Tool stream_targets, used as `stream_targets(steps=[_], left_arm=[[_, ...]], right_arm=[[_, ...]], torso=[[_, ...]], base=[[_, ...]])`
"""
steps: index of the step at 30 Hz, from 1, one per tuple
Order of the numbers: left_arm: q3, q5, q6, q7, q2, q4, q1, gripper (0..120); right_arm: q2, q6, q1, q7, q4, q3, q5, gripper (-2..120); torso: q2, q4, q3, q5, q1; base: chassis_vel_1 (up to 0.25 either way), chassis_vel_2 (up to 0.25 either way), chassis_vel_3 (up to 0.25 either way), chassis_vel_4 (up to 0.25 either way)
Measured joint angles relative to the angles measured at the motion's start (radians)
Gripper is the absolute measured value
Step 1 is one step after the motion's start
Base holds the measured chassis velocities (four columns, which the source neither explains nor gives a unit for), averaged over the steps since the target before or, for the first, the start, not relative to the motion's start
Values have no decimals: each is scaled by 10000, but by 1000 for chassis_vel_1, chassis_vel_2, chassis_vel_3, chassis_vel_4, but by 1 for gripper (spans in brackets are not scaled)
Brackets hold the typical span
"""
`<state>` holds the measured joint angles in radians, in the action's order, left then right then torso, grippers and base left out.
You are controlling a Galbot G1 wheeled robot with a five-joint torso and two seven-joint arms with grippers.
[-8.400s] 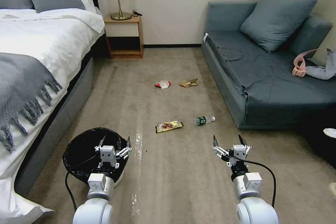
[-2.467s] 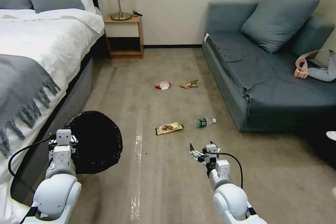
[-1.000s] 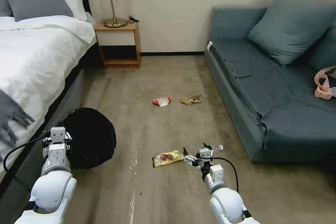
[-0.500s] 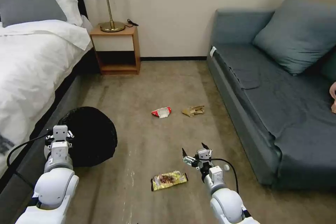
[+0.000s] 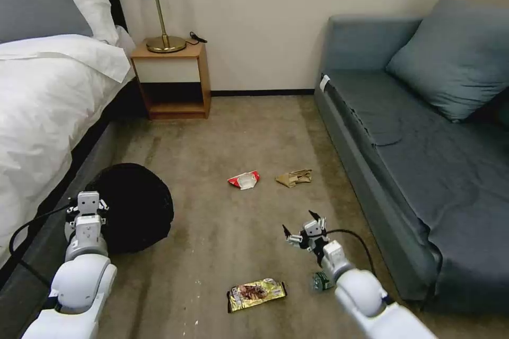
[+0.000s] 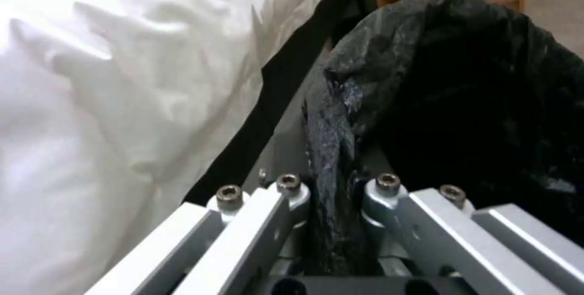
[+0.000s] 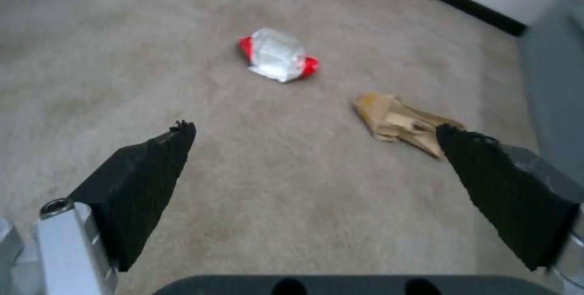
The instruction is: Pick up the trash bin, then pick up the garbage on the floor and place it into the trash bin.
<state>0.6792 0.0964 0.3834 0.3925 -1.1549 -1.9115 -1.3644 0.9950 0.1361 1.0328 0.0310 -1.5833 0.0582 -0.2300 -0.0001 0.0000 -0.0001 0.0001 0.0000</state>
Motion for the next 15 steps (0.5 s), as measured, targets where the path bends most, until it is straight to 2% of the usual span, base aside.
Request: stream_targets(steps=[1,2,4,5,7,8,10,15], left_arm=[[-3,-16,0,-1,-12,0,-42,5],[-3,-16,0,-1,-12,0,-42,5],[-21,-114,0,0,-83,-17,-119,5],[-21,-114,0,0,-83,-17,-119,5],[-10,-160,-4,0,-127,-72,-183,5],[-10,-160,-4,0,-127,-72,-183,5],[9,-172,-109,7,-180,-87,-218,5],[-35,-192,-244,35,-390,-54,-217,5]], right_arm=[[-162,52,-510,-110,315,571,-221,100],[-162,52,-510,-110,315,571,-221,100],[-394,100,-1827,-532,1094,2090,-689,100],[-394,100,-1827,-532,1094,2090,-689,100],[-474,140,-2887,-849,1517,3279,-1138,100],[-474,140,-2887,-849,1517,3279,-1138,100],[-438,215,-3903,-1082,1862,4628,-1697,100],[-320,590,-4714,-1559,2060,6000,-2417,100]], torso=[[0,2,1,0,0],[0,2,1,0,0],[0,1,2,0,1],[0,1,2,0,1],[0,2,1,-1,0],[0,2,1,-1,0],[0,3,2,-2,1],[0,3,1,-2,1]], base=[[0,0,0,0],[0,0,0,0],[0,0,0,0],[0,0,0,0],[0,0,0,0],[0,0,0,0],[0,0,0,0],[0,0,0,0]])
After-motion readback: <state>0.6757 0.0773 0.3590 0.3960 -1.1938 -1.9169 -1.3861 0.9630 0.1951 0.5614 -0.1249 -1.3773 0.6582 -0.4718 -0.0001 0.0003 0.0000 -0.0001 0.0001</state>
